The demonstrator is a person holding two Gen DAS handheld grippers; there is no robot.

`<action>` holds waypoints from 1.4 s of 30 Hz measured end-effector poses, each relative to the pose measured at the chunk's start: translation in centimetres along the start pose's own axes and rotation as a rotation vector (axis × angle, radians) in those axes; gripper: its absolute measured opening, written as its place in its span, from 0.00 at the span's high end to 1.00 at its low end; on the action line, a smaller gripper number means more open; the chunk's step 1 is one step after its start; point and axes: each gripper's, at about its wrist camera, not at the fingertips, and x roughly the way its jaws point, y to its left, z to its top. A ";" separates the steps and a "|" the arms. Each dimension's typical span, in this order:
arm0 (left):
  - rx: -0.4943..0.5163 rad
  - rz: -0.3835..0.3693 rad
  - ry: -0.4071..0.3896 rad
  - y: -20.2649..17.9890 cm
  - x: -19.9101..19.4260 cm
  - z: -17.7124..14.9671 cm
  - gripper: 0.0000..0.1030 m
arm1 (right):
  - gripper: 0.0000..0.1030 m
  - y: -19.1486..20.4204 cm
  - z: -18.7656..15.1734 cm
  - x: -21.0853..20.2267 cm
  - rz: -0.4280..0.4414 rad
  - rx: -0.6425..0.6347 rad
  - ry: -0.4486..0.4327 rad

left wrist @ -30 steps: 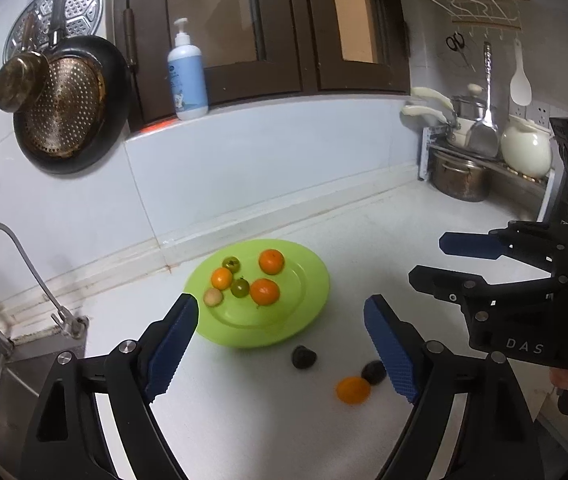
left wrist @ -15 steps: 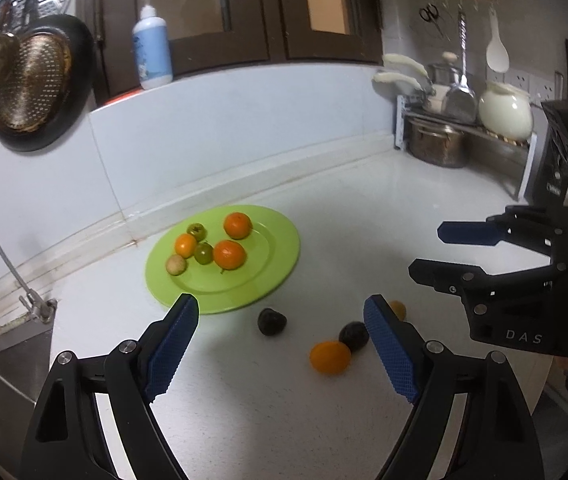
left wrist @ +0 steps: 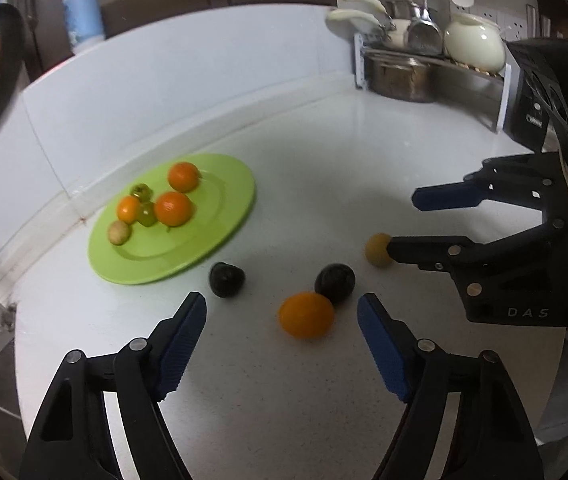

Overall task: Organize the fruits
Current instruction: 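Move both grippers back to the loose fruits on the counter, then grasp an orange with the left gripper while the right gripper grasps a tan fruit, then carry the orange with the left gripper while the right gripper carries the tan fruit to the plate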

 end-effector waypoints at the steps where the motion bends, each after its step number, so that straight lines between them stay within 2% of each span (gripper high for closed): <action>1: 0.005 -0.008 0.004 -0.1 0.2 -0.1 0.28 | 0.53 0.0 -0.1 0.3 0.003 -0.001 0.005; 11: 0.014 -0.077 0.067 -0.2 2.6 -0.2 0.48 | 0.54 -0.4 -0.6 2.5 0.051 0.024 0.059; 18: 0.017 -0.121 0.093 -0.2 3.5 -0.2 0.60 | 0.59 -0.8 -0.9 3.5 0.084 0.057 0.079; 21: 0.005 -0.132 0.101 0.1 3.7 -0.3 0.65 | 0.65 -0.9 -1.0 3.8 0.086 0.064 0.081; 25: -0.006 -0.138 0.098 0.2 3.7 -0.3 0.65 | 0.71 -1.0 -0.9 4.0 0.095 0.069 0.083; 42: -0.068 -0.116 0.033 1.4 0.3 1.0 0.65 | 0.71 0.2 0.7 1.2 0.101 0.090 0.029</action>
